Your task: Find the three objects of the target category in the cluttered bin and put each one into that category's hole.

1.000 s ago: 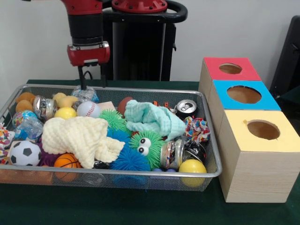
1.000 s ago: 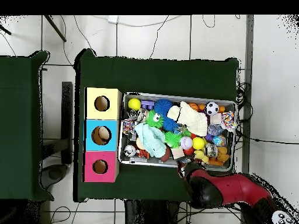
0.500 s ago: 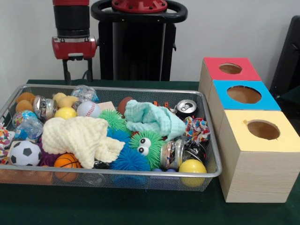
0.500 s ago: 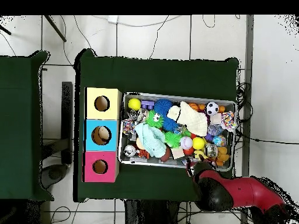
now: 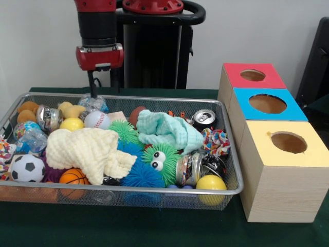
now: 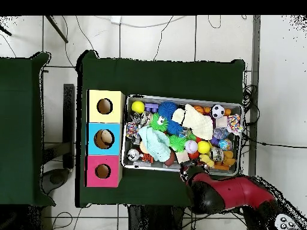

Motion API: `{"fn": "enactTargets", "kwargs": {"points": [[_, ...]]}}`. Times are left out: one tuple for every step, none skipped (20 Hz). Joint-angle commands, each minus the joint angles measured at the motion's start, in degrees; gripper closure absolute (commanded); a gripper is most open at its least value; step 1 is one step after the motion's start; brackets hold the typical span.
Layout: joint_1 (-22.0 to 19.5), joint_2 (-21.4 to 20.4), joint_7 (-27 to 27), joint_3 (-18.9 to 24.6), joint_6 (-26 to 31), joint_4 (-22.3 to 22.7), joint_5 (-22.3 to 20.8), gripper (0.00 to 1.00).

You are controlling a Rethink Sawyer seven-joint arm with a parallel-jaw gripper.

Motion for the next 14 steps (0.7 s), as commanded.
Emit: {"fn": "enactTargets", "kwargs": {"points": [[0.36,8.59,4.31,-4.12,-5.20,-5.36,-5.92,0.00],[0.29,9.41,4.20,-4.38,-5.75,-5.79,-6.30,0.00],[0.23,10.22,4.09,-4.63,-6.31,-6.22,-6.68,0.00],[-0.13,10.38,3.78,-4.40,-6.32,-6.20,-6.74,0.00],[-0.44,10.52,3.45,-4.18,-6.22,-6.23,-6.73,0.00],[-0.77,10.46,3.14,-3.81,-6.03,-6.18,-6.61,0.00],[-1.19,10.40,2.84,-3.40,-5.80,-6.11,-6.52,0.00],[-1.40,10.33,2.61,-3.20,-5.59,-6.08,-6.42,0.00],[-1.70,10.12,2.25,-2.89,-5.29,-5.93,-6.22,0.00],[-1.80,10.11,2.02,-2.80,-5.14,-5.97,-6.06,0.00],[-1.90,9.92,1.76,-2.68,-4.95,-5.87,-5.87,0.00],[-2.22,9.80,1.61,-2.73,-5.05,-5.61,-5.97,0.00],[-2.20,9.65,1.61,-2.83,-5.12,-5.51,-5.96,0.00],[-2.09,9.61,1.65,-2.88,-5.12,-5.56,-5.89,0.00]]}}
